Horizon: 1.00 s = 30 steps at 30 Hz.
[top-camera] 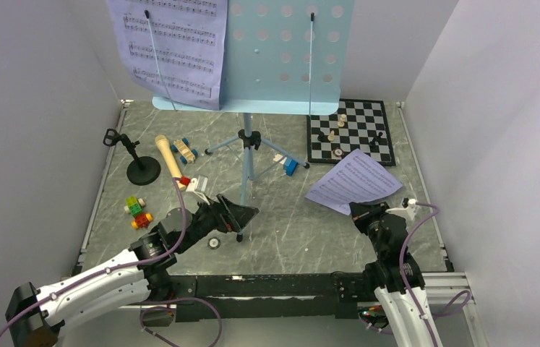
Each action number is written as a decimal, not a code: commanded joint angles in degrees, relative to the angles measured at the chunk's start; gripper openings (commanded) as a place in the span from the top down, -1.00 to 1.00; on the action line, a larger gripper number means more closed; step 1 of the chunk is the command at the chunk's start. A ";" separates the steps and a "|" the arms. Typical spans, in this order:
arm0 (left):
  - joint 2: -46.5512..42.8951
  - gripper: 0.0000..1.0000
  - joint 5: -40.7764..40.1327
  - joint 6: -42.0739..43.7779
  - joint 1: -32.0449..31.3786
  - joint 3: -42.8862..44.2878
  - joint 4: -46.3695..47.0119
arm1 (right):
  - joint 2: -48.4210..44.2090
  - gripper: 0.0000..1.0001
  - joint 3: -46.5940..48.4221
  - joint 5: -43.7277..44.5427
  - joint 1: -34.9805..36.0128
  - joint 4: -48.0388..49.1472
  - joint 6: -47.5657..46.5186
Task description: Pack up the instrument practice props
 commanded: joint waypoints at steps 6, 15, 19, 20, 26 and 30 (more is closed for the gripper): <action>-1.32 -0.99 -1.27 -0.68 -0.43 -0.05 1.29 | -0.09 0.16 3.03 -0.85 0.31 -4.29 0.68; -2.37 -0.99 -1.20 -0.38 -0.45 0.40 -0.84 | 7.40 -0.49 11.79 -1.63 0.33 -5.04 -4.50; -3.35 -0.99 -2.02 -0.09 -0.41 0.66 -2.95 | 14.42 -0.99 19.51 -2.76 0.33 -8.88 -10.81; -3.38 -0.99 -2.27 -0.04 -0.41 0.95 -3.51 | 15.52 -0.99 21.37 -2.34 0.29 -10.40 -12.11; -4.63 -0.99 -5.22 1.98 -0.41 3.76 -9.03 | 11.18 -0.99 27.01 -5.90 0.33 -7.53 -18.13; -7.92 -0.99 -8.84 8.30 -0.41 7.20 -15.05 | 13.84 -0.97 29.06 -23.75 0.29 3.86 -25.38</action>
